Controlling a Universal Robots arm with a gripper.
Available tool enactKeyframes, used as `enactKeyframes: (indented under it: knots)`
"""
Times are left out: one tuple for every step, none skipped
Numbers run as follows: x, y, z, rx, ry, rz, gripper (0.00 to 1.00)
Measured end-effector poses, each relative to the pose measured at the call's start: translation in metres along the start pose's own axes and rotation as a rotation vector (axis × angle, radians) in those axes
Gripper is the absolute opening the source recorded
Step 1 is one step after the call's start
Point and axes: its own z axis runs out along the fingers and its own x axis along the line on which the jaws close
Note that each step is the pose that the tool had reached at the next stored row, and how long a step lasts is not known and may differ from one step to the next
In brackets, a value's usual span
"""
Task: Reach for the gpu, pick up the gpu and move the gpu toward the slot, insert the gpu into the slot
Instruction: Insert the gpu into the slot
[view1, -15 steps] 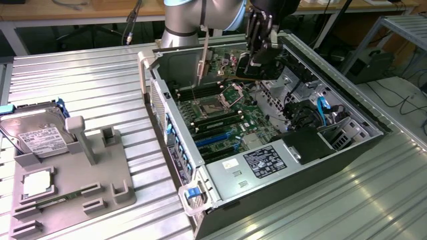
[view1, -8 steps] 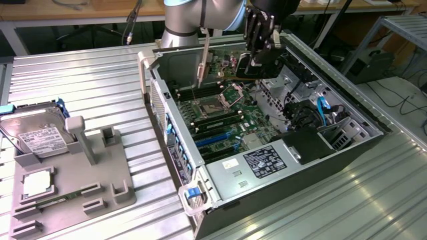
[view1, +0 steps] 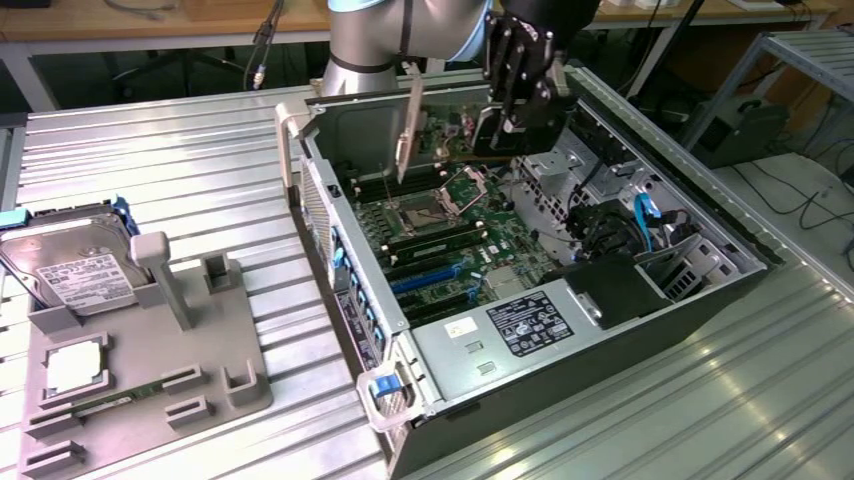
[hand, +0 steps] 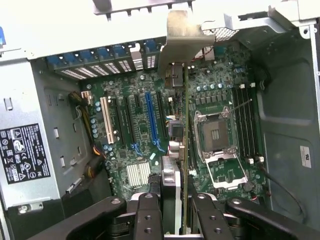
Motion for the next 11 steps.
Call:
enactKeyframes:
  knots:
    - [0.0, 0.0, 0.0, -0.0006, -0.0001, -0.016, 0.28]
    - [0.0, 0.0, 0.0, -0.001, -0.0001, -0.028, 0.28]
    - [0.0, 0.0, 0.0, -0.0015, -0.0002, -0.042, 0.28]
    - [0.0, 0.0, 0.0, -0.0019, -0.0001, -0.054, 0.28]
    - [0.0, 0.0, 0.0002, -0.0024, -0.0002, -0.068, 0.28]
    - [0.0, 0.0, 0.0004, -0.0025, -0.0004, -0.078, 0.28]
    - [0.0, 0.0, 0.0007, -0.0026, -0.0005, -0.087, 0.28]
    - [0.0, -0.0001, 0.0013, -0.0012, -0.0008, -0.091, 0.28]
    - [0.0001, -0.0001, 0.0019, 0.0008, -0.0009, -0.095, 0.28]
    - [0.0002, -0.0001, 0.0026, 0.0022, -0.0011, -0.099, 0.28]
    - [0.0003, -0.0001, 0.0033, 0.0033, -0.0012, -0.102, 0.28]
